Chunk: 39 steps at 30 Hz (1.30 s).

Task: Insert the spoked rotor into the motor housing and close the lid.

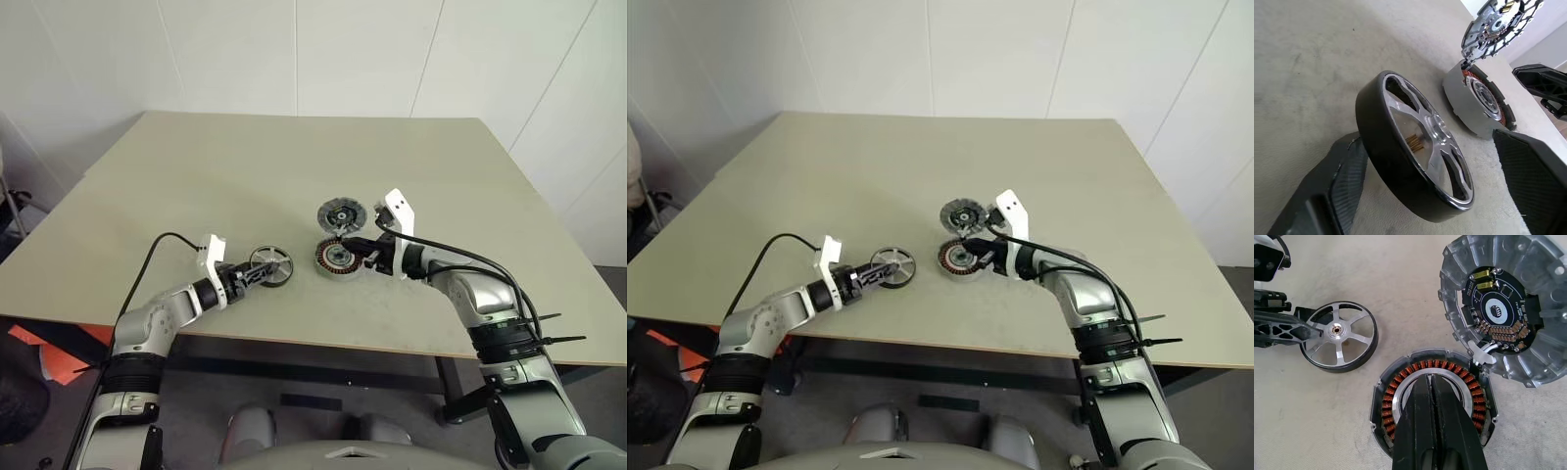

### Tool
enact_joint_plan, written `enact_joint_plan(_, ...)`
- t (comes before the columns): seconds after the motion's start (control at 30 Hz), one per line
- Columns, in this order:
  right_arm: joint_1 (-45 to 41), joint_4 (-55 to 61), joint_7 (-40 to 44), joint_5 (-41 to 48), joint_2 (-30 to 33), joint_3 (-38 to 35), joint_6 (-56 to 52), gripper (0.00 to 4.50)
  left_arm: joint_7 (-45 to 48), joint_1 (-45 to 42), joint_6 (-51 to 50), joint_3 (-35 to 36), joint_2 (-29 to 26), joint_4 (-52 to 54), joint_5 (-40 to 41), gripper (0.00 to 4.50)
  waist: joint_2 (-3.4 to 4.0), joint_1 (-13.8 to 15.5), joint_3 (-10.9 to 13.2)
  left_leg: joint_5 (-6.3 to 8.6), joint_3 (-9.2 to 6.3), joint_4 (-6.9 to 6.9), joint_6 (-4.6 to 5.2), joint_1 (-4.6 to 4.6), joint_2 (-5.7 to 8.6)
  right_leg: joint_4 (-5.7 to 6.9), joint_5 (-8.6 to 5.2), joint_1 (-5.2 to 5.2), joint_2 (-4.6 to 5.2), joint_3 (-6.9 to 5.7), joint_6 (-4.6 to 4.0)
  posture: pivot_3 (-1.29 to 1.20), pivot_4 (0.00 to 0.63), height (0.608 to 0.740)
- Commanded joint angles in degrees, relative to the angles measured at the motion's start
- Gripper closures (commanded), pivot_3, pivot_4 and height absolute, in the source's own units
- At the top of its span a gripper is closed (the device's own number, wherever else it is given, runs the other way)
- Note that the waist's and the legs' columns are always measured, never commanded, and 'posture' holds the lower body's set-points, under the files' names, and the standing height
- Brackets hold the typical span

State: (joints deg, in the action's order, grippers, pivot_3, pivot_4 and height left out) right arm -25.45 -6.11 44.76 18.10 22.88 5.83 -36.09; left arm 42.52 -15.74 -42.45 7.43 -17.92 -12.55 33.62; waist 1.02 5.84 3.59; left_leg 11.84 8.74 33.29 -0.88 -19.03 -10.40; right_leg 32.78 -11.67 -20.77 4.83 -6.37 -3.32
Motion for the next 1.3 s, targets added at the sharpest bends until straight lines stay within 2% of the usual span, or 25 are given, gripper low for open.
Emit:
enact_joint_plan(0.03,-0.5,2.0,-0.1,-0.1,0.3,-0.4,1.1,4.50,-0.3,-0.7,-0.3,-0.3,-0.2,-0.6,-0.6,1.59,0.00,0.0,0.0,0.00,0.00,-0.01,0.00,-0.04,0.00,0.00,0.01,-0.03,0.00,0.00,0.02,0.00,0.000,0.740)
enact_joint_plan(0.1,-0.5,1.7,-0.1,-0.3,0.1,-0.2,1.2,4.50,0.0,-0.6,-0.4,-0.2,-0.8,-0.5,-0.7,2.29,0.00,0.0,0.0,-0.03,0.00,-0.02,0.01,-0.11,-0.02,0.01,0.03,-0.08,0.00,0.00,0.04,0.00,0.000,0.740)
enact_joint_plan(0.27,-0.6,1.1,0.0,-0.6,-0.1,0.1,1.5,4.50,1.0,-0.5,-2.6,0.7,-2.5,0.2,0.8,2.29,-0.02,-0.2,-0.1,0.08,0.01,-0.08,0.21,-0.32,0.00,0.31,0.06,-0.32,-0.01,0.10,-0.02,0.00,0.000,0.740)
enact_joint_plan(0.37,-0.7,0.8,0.1,-0.7,-0.2,0.3,1.6,4.50,1.9,-0.7,-4.5,1.7,-3.6,0.5,2.5,2.29,-0.02,-0.2,-0.1,0.06,0.02,-0.09,0.18,-0.68,0.03,0.74,-0.09,-0.78,-0.01,0.14,-0.47,0.00,0.000,0.740)
enact_joint_plan(0.5,-1.0,0.4,0.3,-0.8,-0.4,0.2,1.7,4.50,5.1,-1.5,-8.9,6.6,-4.1,1.2,9.8,2.29,-0.03,-0.3,-0.1,0.00,0.02,-0.09,0.09,-1.09,0.01,1.00,-0.18,-1.39,-0.02,0.14,-0.55,0.00,0.000,0.740)
enact_joint_plan(0.77,-1.2,0.5,0.8,0.2,0.1,-1.4,1.3,4.50,6.1,-1.7,-12.2,4.7,-4.3,7.6,12.5,2.29,-0.03,-0.2,-0.1,0.03,0.02,-0.07,0.14,-1.01,0.00,1.03,-0.17,-1.31,-0.01,0.15,-0.56,0.00,0.000,0.740)
enact_joint_plan(1.03,-1.8,-0.5,-0.1,-0.2,0.1,-2.4,2.2,4.50,5.9,-3.0,-13.6,2.7,-4.3,8.3,12.3,2.29,-0.03,-0.4,-0.1,-0.02,0.02,-0.07,0.06,-0.99,0.00,1.08,-0.16,-1.30,-0.03,0.17,-0.57,0.00,0.000,0.740)
enact_joint_plan(1.3,-1.3,-0.7,-0.6,-0.9,-0.2,-1.8,2.6,4.50,5.9,-2.7,-9.9,-0.5,-7.0,0.9,5.6,2.29,-0.03,-0.3,-0.1,-0.06,0.02,-0.05,-0.01,-0.97,0.01,1.07,-0.16,-1.28,-0.05,0.19,-0.56,0.00,0.000,0.740)
